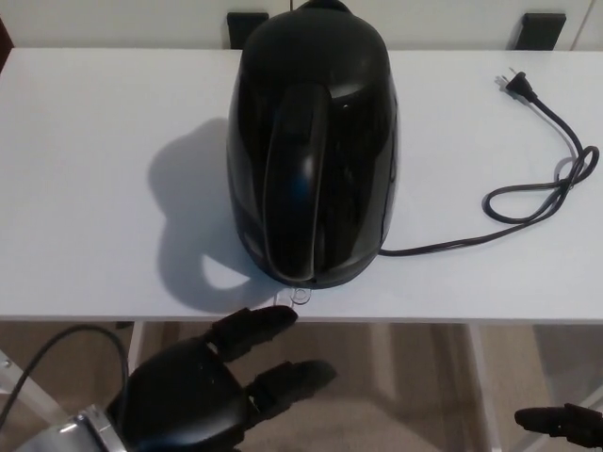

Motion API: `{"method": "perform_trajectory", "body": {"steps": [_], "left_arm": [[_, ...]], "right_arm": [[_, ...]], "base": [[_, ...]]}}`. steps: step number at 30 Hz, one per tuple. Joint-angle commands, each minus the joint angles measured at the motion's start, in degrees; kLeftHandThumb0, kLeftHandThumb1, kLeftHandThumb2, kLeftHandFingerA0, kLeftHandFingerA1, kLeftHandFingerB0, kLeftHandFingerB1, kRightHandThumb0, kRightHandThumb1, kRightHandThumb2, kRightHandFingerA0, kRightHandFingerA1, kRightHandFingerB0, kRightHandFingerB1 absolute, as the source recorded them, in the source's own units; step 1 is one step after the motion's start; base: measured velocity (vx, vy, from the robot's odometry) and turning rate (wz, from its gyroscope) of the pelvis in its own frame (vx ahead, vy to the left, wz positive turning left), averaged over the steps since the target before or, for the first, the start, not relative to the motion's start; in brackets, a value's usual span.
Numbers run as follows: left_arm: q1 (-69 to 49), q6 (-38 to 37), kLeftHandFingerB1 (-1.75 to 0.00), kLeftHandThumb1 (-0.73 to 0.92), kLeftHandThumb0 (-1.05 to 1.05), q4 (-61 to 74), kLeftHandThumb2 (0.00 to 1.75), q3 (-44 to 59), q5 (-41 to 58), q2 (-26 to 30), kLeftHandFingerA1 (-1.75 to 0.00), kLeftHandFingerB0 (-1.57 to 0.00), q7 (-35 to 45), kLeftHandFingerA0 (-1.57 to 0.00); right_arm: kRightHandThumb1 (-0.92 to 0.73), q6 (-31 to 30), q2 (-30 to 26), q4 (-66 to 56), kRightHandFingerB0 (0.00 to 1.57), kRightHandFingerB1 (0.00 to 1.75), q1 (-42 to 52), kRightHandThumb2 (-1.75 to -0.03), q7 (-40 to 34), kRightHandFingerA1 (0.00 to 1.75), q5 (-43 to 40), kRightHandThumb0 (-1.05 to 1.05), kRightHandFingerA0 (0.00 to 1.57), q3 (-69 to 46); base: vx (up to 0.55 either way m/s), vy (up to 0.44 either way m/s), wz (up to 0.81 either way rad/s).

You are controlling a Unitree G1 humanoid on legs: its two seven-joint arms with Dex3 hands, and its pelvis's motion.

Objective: The robot walk towards a table in front and click the button on the base of the boilling pot using its left middle finger

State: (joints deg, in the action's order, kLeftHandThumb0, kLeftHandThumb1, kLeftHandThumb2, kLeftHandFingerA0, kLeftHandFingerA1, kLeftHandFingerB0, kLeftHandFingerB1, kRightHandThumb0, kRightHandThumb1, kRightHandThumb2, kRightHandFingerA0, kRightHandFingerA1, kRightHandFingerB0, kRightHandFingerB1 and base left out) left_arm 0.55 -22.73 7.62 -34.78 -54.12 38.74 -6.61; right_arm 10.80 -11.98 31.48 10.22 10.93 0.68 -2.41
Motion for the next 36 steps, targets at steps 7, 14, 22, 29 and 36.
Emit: {"method": "perform_trajectory", "body": {"steps": [7, 14, 22, 29, 36], "left_arm": [[5.9, -4.8, -0.19, 0.6, -0.5, 1.3, 0.75, -3.6, -19.3, 5.3, -0.27, -0.03, -10.0, -0.05], [7.4, -4.2, -0.14, 0.59, -0.48, 1.2, 0.75, -3.5, -19.6, 5.0, -0.25, -0.03, -8.6, -0.05], [7.6, -4.7, -0.2, 0.64, -0.49, 0.1, 0.64, -2.7, -19.0, 3.7, -0.24, -0.07, -9.4, -0.08], [8.6, -5.1, -0.21, 0.64, -0.51, -2.1, 0.63, -2.8, -19.1, 3.0, -0.24, -0.08, -8.5, -0.08], [9.6, -5.0, -0.27, 0.47, -0.54, -5.4, 0.84, -2.8, -18.2, 1.6, -0.28, 0.0, -6.5, 0.0]], "right_arm": [[-0.44, -1.0, -2.4, -0.7, 0.63, 0.51, -1.0, -0.53, 2.1, 0.59, 0.4, -0.29, 0.79, 0.2], [-0.47, -0.5, -3.1, -0.6, 0.63, 0.51, -1.0, -0.53, 2.0, 0.58, 1.2, -0.25, 0.81, 1.2], [-0.47, -1.0, -3.2, -0.9, 0.64, 0.51, -0.7, -0.53, 2.0, 0.58, 1.7, -0.24, 0.83, 1.9], [-0.46, -2.7, -2.8, -1.5, 0.65, 0.5, -0.8, -0.53, 1.5, 0.58, 1.7, -0.2, 0.83, 1.9], [-0.47, -1.9, -3.0, -1.0, 0.64, 0.5, -1.3, -0.53, 1.6, 0.57, 2.1, -0.2, 0.82, 2.1]], "base": [[0.0, 0.0, 0.0], [0.0, 0.0, 0.0], [0.0, 0.0, 0.0], [0.0, 0.0, 0.0], [0.0, 0.0, 0.0]]}}
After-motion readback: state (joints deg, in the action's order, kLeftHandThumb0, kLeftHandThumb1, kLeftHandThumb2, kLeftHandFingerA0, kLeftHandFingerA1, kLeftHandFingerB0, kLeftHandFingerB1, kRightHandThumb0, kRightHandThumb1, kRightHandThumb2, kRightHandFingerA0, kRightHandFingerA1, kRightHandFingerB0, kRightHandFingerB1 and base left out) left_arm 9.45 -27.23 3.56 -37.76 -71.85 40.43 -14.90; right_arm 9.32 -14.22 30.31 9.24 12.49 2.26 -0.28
